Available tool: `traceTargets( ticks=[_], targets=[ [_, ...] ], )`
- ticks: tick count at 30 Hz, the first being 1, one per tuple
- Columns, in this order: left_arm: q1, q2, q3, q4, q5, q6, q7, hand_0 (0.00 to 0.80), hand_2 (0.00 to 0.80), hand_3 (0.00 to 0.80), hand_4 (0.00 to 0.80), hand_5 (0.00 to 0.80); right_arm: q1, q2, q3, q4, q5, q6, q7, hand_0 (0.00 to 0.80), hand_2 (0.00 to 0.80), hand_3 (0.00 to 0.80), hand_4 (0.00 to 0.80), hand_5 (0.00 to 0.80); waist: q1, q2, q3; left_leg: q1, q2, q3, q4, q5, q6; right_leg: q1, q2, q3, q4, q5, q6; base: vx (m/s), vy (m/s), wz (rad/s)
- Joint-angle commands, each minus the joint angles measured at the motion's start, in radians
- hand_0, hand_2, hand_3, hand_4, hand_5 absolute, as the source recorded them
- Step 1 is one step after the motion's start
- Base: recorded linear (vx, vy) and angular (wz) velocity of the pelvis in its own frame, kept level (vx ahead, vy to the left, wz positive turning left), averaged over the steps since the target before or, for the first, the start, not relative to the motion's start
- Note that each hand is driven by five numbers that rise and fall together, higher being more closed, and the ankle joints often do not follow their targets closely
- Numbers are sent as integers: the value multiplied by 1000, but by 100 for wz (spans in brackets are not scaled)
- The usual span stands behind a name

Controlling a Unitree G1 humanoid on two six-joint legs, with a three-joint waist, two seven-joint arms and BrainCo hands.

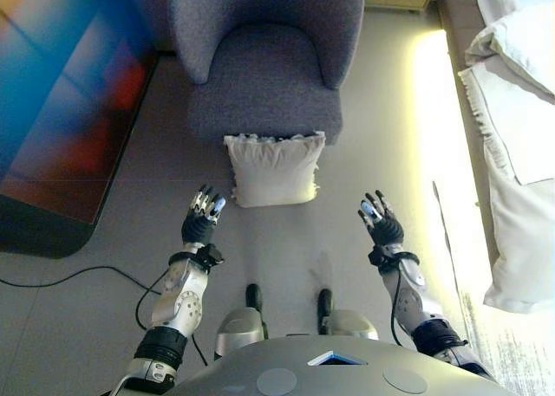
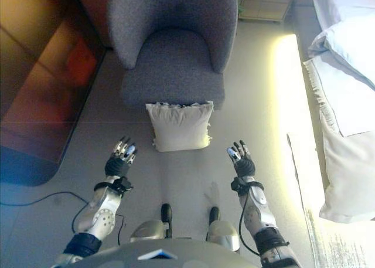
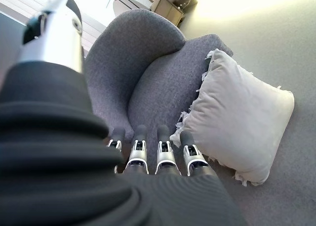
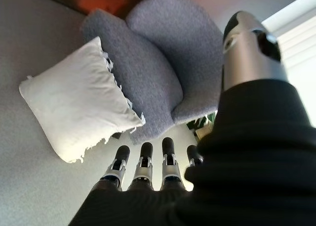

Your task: Pick up the cushion and take it to the sofa

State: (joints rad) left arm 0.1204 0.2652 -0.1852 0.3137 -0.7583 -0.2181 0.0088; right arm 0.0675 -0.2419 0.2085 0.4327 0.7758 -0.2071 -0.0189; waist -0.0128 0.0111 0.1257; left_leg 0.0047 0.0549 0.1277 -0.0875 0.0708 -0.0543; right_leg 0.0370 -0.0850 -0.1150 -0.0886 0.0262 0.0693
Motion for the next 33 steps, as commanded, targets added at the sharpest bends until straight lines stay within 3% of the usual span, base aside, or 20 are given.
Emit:
traceTargets(
  ticks=[1,13,17,21,28,33],
  targets=[
    [-46,24,-20,-35,48,-45,16,0,0,0,0,0,-20,14,-3,-94,-19,-52,-2,0,0,0,0,0,-6,-7,-14,-22,-3,-13,48,-33,4,-39,-39,-16,35,49,50,0,0,0],
    [-20,28,-14,-43,47,-65,5,0,0,0,0,0,-5,19,10,-98,2,-61,30,0,0,0,0,0,-6,-6,-10,-12,3,-8,38,-30,1,-30,-39,-20,27,47,51,3,0,0],
    [-21,29,-24,-45,77,-53,30,0,0,0,0,0,-6,17,11,-103,-19,-69,-8,0,0,0,0,0,-5,-10,-11,-10,4,-9,40,-32,0,-25,-38,-21,26,45,51,8,3,0],
    [-17,32,-29,-48,69,-30,23,0,0,0,0,0,-3,18,8,-91,34,28,11,0,0,0,0,0,-5,-14,-12,-1,5,-6,41,-35,0,-17,-40,-24,30,41,52,27,15,0],
    [8,34,-22,-53,2,0,-30,0,0,0,0,0,27,15,15,-112,41,52,43,0,0,0,0,0,-2,-27,-11,2,6,12,73,-53,4,-11,-60,-38,54,33,61,33,41,-3],
    [54,41,5,-74,-31,17,-81,0,0,0,0,0,68,13,14,-150,63,123,129,0,0,0,0,0,-5,-39,-22,5,-8,25,104,-80,18,-4,-78,-22,72,24,71,81,103,-10]
  ],
)
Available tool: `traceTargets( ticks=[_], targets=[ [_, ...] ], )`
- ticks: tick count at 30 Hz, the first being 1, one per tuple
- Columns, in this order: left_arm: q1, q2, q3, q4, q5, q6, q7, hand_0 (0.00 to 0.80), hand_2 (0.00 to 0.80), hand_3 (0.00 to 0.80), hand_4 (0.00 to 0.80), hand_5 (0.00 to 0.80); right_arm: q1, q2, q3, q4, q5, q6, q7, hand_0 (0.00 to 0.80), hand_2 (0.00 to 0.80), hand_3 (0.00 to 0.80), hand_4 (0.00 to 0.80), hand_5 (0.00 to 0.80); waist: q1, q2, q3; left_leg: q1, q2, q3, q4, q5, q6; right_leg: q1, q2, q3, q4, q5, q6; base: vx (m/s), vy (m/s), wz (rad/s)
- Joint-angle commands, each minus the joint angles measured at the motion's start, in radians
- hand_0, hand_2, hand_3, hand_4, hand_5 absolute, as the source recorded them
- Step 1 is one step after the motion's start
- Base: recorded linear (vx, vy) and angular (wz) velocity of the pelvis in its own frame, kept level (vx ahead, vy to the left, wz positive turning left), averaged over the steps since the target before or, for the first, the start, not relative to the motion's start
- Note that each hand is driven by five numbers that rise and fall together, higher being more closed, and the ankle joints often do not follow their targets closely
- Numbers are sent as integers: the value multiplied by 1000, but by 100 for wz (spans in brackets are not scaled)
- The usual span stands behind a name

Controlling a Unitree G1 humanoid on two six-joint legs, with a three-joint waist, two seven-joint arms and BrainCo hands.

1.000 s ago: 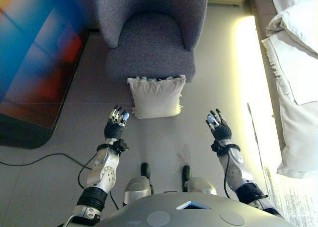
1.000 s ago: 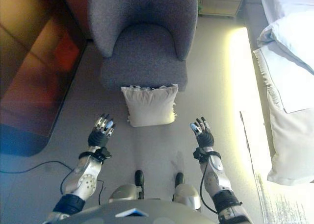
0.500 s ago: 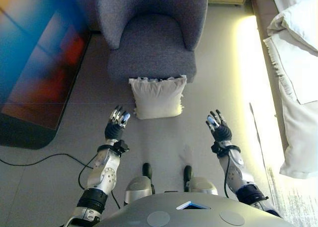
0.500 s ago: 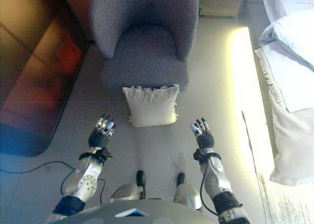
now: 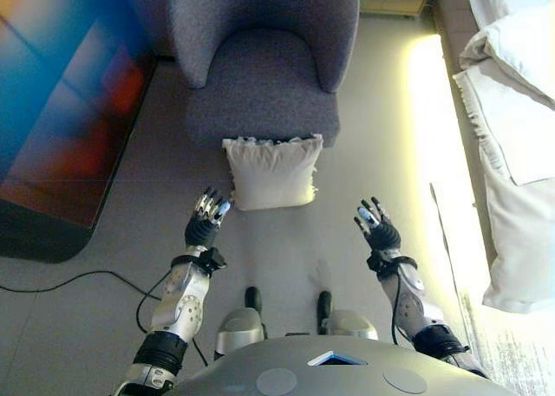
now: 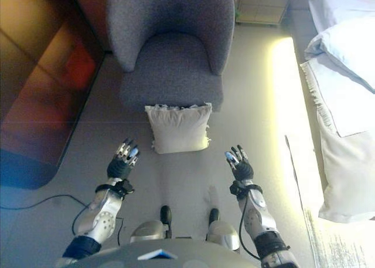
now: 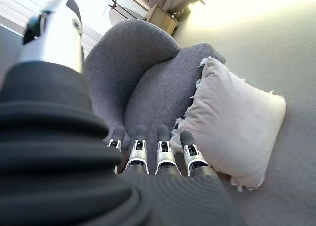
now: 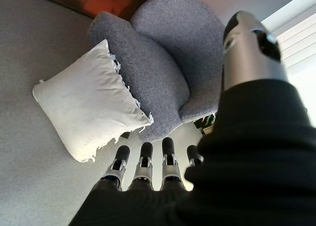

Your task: Pick up the cushion and take it to the sofa

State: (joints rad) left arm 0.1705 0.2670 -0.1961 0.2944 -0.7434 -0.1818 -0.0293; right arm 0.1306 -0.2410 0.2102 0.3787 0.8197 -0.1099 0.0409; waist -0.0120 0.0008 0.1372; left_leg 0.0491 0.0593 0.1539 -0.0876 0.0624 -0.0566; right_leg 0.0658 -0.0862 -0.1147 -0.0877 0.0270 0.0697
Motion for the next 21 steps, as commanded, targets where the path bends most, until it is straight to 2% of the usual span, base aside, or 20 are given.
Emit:
traceTargets(
  ticks=[1,3,5,7,8,11,14,17,18,21],
  targets=[
    [7,43,26,-63,-48,-14,-39,0,0,0,0,0,8,8,13,-97,10,33,69,0,0,0,0,0,-7,-31,-33,-49,-16,1,129,-80,25,-39,-83,-10,99,13,72,59,127,-21],
    [1,53,33,-67,-33,-4,-54,0,0,0,0,0,2,6,14,-98,25,24,64,0,0,0,0,0,-11,-34,-20,-81,-20,4,192,-101,43,-75,-98,7,196,-9,73,19,156,-17],
    [-13,61,26,-65,-56,15,-80,0,0,0,0,0,-4,8,7,-97,56,0,42,0,0,0,0,0,-15,-33,-2,-106,-29,1,228,-118,65,-118,-113,21,299,1,69,-32,193,-12],
    [-36,67,14,-57,-67,15,-88,0,0,0,0,0,-7,27,-2,-85,59,-41,19,0,0,0,0,0,-16,-20,16,-113,-47,6,219,-125,100,-188,-146,15,488,64,69,-42,267,-15],
    [-45,68,7,-52,-63,9,-78,0,0,0,0,0,-8,32,-2,-82,46,-57,7,0,0,0,0,0,-21,-6,25,-108,-47,4,209,-121,108,-233,-150,33,580,99,64,-17,266,-20],
    [-69,81,5,-59,-41,17,-50,0,0,0,0,0,10,34,-10,-91,57,-56,-31,0,0,0,0,0,-46,32,44,-88,-46,-28,199,-116,107,-350,-111,104,781,141,48,74,218,11],
    [-66,88,28,-88,-34,32,-48,0,0,0,0,0,29,37,-25,-69,61,-49,-17,0,0,0,0,0,-68,21,44,-59,-69,-51,220,-148,108,-369,-71,138,712,170,51,248,6,51],
    [-72,93,22,-101,3,22,-20,0,0,0,0,0,39,40,-29,-58,73,-51,-18,0,0,0,0,0,-93,-24,39,-43,-107,-81,252,-189,102,-332,-56,164,460,163,63,343,-159,56],
    [-77,95,12,-104,17,20,-9,0,0,0,0,0,35,39,-25,-57,81,-57,-22,0,0,0,0,0,-102,-49,34,-38,-130,-99,261,-213,101,-334,-60,183,324,173,77,400,-185,37],
    [-77,104,-6,-104,33,11,-21,0,0,0,0,0,16,20,-19,-55,108,-56,-21,0,0,0,0,0,-124,-77,36,-4,-157,-127,271,-269,106,-354,-52,186,110,235,108,448,-126,44]
  ],
)
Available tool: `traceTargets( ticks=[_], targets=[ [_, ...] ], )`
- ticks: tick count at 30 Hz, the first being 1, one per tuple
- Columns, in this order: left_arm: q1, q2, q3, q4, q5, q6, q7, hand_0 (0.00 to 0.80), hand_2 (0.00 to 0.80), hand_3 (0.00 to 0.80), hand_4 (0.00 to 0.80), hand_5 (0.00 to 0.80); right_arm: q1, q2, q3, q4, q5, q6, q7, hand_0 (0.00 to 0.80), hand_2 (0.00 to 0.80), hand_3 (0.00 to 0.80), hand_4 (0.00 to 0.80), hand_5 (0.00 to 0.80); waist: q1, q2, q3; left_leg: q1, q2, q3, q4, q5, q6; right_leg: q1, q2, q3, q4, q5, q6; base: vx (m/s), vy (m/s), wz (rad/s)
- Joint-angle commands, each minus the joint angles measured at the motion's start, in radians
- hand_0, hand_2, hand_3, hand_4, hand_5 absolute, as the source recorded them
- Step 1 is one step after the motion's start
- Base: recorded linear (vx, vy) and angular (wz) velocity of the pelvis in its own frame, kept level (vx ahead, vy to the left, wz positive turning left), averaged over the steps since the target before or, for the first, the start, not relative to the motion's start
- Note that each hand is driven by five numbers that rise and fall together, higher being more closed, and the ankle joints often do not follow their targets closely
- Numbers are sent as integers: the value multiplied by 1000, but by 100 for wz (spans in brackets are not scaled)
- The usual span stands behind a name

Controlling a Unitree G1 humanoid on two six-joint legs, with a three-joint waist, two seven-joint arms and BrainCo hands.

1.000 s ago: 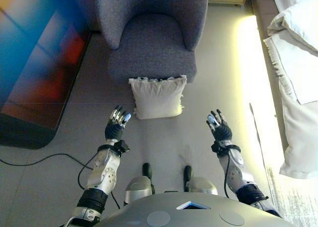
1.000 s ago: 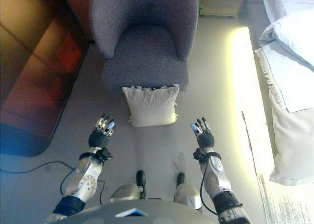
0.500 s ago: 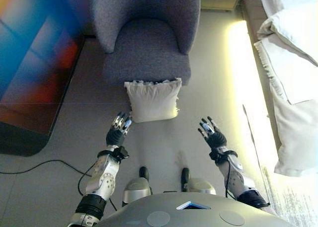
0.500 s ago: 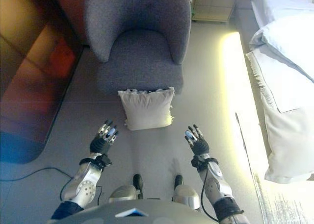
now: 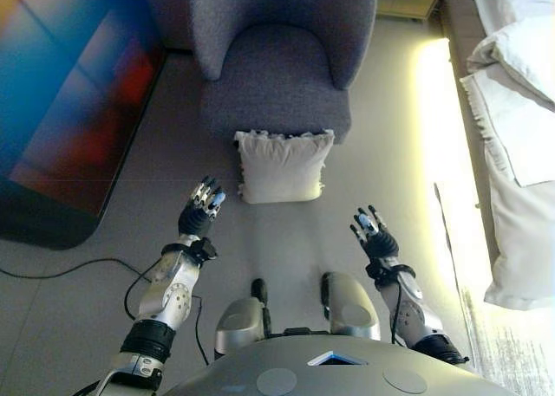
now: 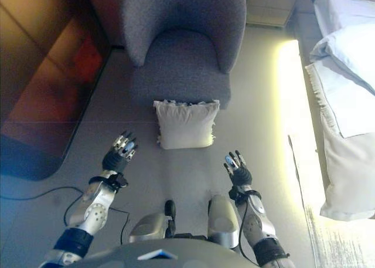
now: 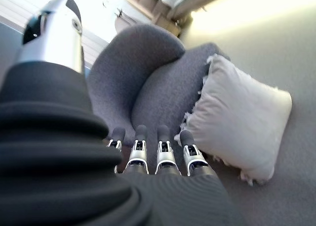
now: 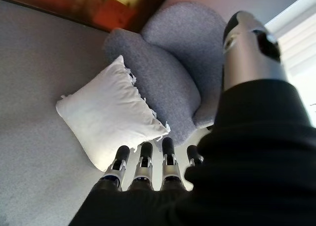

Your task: Pick up the cushion and take it to the sofa

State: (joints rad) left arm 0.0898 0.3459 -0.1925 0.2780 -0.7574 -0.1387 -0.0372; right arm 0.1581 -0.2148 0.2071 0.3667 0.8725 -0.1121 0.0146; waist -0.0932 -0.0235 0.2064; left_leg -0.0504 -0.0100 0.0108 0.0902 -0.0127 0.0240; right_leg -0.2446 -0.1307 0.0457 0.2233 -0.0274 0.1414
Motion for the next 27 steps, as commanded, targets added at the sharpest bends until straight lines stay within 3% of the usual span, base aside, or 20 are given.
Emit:
traceTargets(
  ticks=[1,5,7,8,10,11,12,13,15,17,19,21,24,25,27],
  targets=[
    [7,28,-10,-85,45,-27,-26,0,0,0,0,0,-16,-11,-19,-43,62,-48,8,0,0,0,0,0,-49,-57,-33,118,-90,14,94,-212,26,-59,-7,11,-246,312,41,550,-104,52],
    [31,15,-14,-73,39,4,-51,0,0,0,0,0,-18,-8,-39,-22,61,-28,25,0,0,0,0,0,-61,-59,-29,192,-79,17,119,-280,30,-106,-14,-52,-269,354,40,554,-100,33],
    [60,-3,-16,-62,40,2,-49,0,0,0,0,0,-6,-7,-47,-17,41,-2,33,0,0,0,0,0,-72,-53,-46,240,-56,41,128,-282,25,-104,-11,-92,-225,325,30,606,-116,-6],
    [75,-13,-13,-60,36,3,-46,0,0,0,0,0,1,-6,-44,-18,31,7,35,0,0,0,0,0,-77,-42,-59,260,-37,52,138,-245,11,-96,2,-101,-205,306,21,596,-138,0],
    [108,-30,-2,-71,24,15,-30,0,0,0,0,0,15,-10,-31,-38,2,30,32,0,0,0,0,0,-89,-18,-95,303,24,78,187,-113,-39,-84,35,-113,-134,267,-9,526,-158,-29],
    [114,-36,2,-73,14,15,-20,0,0,0,0,0,21,-16,-22,-52,-14,37,35,0,0,0,0,0,-99,-5,-113,313,61,87,234,-8,-78,-73,58,-107,-109,244,-34,451,-169,-38],
    [109,-41,9,-72,-7,15,-15,0,0,0,0,0,22,-24,-13,-62,-19,42,47,0,0,0,0,0,-107,-3,-128,296,85,102,322,82,-108,-46,79,-96,-102,216,-63,477,-193,-35],
    [99,-46,11,-69,-22,9,-6,0,0,0,0,0,18,-31,-6,-60,-23,43,62,0,0,0,0,0,-108,-9,-135,263,94,112,422,122,-119,-15,91,-87,-103,194,-89,463,-204,-32],
    [67,-58,3,-59,-18,-7,31,0,0,0,0,0,-3,-39,3,-32,-38,38,68,0,0,0,0,0,-93,-38,-138,137,104,137,627,129,-106,64,99,-79,-116,158,-132,449,-214,-29],
    [48,-58,-1,-71,-26,-5,45,0,0,0,0,0,-21,-50,12,-14,-24,20,74,0,0,0,0,0,-68,-51,-123,16,136,153,679,88,-79,127,108,-74,-122,122,-152,352,-121,-41],
    [43,-48,3,-81,-35,-7,44,0,0,0,0,0,-29,-51,15,-14,-12,10,86,0,0,0,0,0,-41,-60,-105,-65,140,146,567,61,-50,172,117,-51,-118,85,-152,298,30,-32],
    [46,-42,20,-92,-64,-2,28,0,0,0,0,0,-23,-52,7,-24,-15,12,86,0,0,0,0,0,-23,-58,-95,-92,132,124,400,68,-43,195,125,-21,-122,60,-141,260,149,-46],
    [51,-49,31,-98,-74,-4,14,0,0,0,0,0,-4,-51,-4,-37,-5,13,88,0,0,0,0,0,-8,-49,-94,-105,140,63,189,111,-69,216,136,19,-127,34,-124,277,182,-44],
    [58,-52,33,-110,-74,-12,17,0,0,0,0,0,9,-54,-14,-49,-6,22,100,0,0,0,0,0,-1,-39,-96,-104,152,18,88,121,-87,230,136,44,-122,15,-113,284,161,-36],
    [61,-54,31,-117,-79,-21,19,0,0,0,0,0,21,-57,-18,-59,-5,25,108,0,0,0,0,0,1,-28,-95,-84,169,2,5,118,-100,247,127,58,-114,-6,-102,313,177,-46]
  ],
)
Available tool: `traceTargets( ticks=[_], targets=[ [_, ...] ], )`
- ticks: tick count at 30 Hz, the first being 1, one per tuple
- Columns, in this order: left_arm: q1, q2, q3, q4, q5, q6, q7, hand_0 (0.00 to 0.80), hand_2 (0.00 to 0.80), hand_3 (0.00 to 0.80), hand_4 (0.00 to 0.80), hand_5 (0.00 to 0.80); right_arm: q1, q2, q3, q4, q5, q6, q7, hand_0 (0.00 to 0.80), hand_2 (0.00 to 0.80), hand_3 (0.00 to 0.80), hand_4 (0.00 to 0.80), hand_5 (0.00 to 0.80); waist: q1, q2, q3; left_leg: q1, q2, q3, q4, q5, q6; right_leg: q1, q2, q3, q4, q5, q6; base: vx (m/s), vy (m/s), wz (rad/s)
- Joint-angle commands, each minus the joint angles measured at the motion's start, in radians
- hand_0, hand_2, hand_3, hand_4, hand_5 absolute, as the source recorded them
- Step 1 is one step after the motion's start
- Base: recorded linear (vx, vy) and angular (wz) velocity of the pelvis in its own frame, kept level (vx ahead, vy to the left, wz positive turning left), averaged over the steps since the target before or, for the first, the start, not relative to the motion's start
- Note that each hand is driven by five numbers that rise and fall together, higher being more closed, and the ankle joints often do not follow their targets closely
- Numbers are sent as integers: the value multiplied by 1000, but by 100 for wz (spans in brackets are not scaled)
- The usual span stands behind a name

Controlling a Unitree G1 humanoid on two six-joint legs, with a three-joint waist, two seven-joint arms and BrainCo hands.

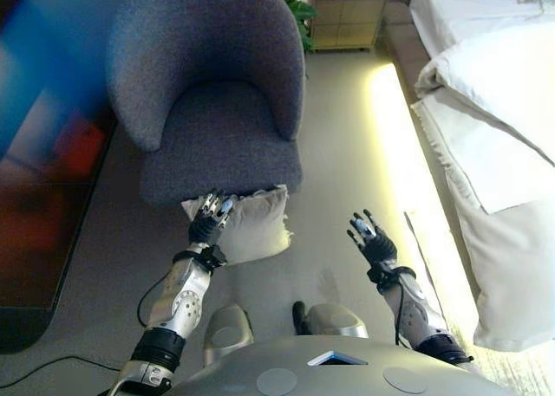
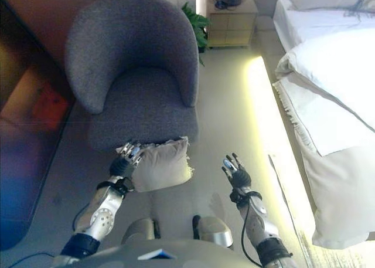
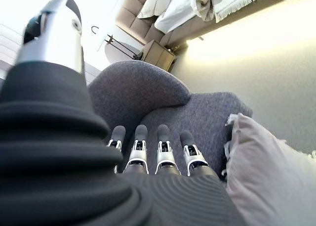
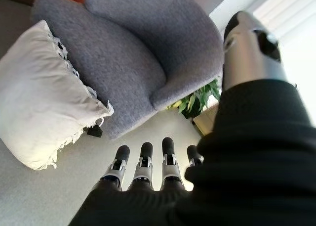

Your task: Pick up the cushion and take it to the sofa

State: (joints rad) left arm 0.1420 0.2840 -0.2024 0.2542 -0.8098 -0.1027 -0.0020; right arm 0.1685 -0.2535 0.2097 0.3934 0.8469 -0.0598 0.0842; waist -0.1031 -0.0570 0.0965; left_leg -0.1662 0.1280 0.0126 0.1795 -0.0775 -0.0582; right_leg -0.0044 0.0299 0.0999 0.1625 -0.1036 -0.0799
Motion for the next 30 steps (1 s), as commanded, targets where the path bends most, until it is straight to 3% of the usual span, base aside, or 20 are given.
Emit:
traceTargets(
  ticks=[1,4,8,12,17,18,21,23,26,30],
  targets=[
    [6,8,41,-90,-31,-62,-18,0,0,0,0,0,15,-16,-24,-84,19,-29,42,0,0,0,0,0,9,15,13,43,45,4,-125,191,-26,15,-37,5,-48,56,123,338,195,-47],
    [0,8,47,-70,-43,-64,-38,0,0,0,0,0,30,-8,-38,-72,-2,-34,48,0,0,0,0,0,1,42,6,60,78,33,-215,233,-46,36,-42,-4,-37,23,132,295,196,-24],
    [-3,13,42,-41,-51,-66,-69,0,0,0,0,0,37,-6,-47,-73,-6,-60,54,0,0,0,0,0,-8,57,7,40,79,83,-200,238,-48,51,-52,-32,-6,-19,138,240,204,-5],
    [3,29,34,-45,-41,-63,-59,0,0,0,0,0,28,5,-40,-101,17,-54,8,0,0,0,0,0,4,54,9,19,31,77,-132,186,-20,38,-95,-49,67,-34,160,264,258,-3],
    [4,53,24,-40,-15,-70,-62,0,0,0,0,0,9,23,-22,-83,17,-63,-9,0,0,0,0,0,20,47,-6,34,-53,83,-91,113,49,-8,-150,-55,212,54,210,261,249,-8],
    [2,54,23,-37,-11,-64,-57,0,0,0,0,0,0,31,-21,-75,24,-70,-18,0,0,0,0,0,32,49,-10,37,-68,88,-88,101,65,-15,-169,-84,284,90,213,249,299,3],
    [8,63,21,-30,-11,-61,-50,0,0,0,0,0,-3,52,-15,-70,25,-91,-36,0,0,0,0,0,51,69,-7,77,-95,104,-91,72,96,-81,-208,-143,544,171,196,216,297,-17],
    [14,67,28,-24,-3,-55,-54,0,0,0,0,0,1,59,-8,-73,15,-91,-51,0,0,0,0,0,57,78,-3,101,-111,108,-88,59,104,-127,-219,-159,624,195,179,237,264,-8],
    [22,75,45,-32,-8,-51,-66,0,0,0,0,0,28,55,-5,-81,-5,-79,-28,0,0,0,0,0,51,62,-2,117,-132,117,-72,38,104,-170,-240,-169,484,216,175,242,83,-1],
    [19,87,59,-34,-25,-61,-63,0,0,0,0,0,49,37,-15,-84,14,-58,-3,0,0,0,0,0,21,2,15,147,-142,129,-38,-10,75,-171,-273,-152,92,272,216,273,-161,1]
  ],
)
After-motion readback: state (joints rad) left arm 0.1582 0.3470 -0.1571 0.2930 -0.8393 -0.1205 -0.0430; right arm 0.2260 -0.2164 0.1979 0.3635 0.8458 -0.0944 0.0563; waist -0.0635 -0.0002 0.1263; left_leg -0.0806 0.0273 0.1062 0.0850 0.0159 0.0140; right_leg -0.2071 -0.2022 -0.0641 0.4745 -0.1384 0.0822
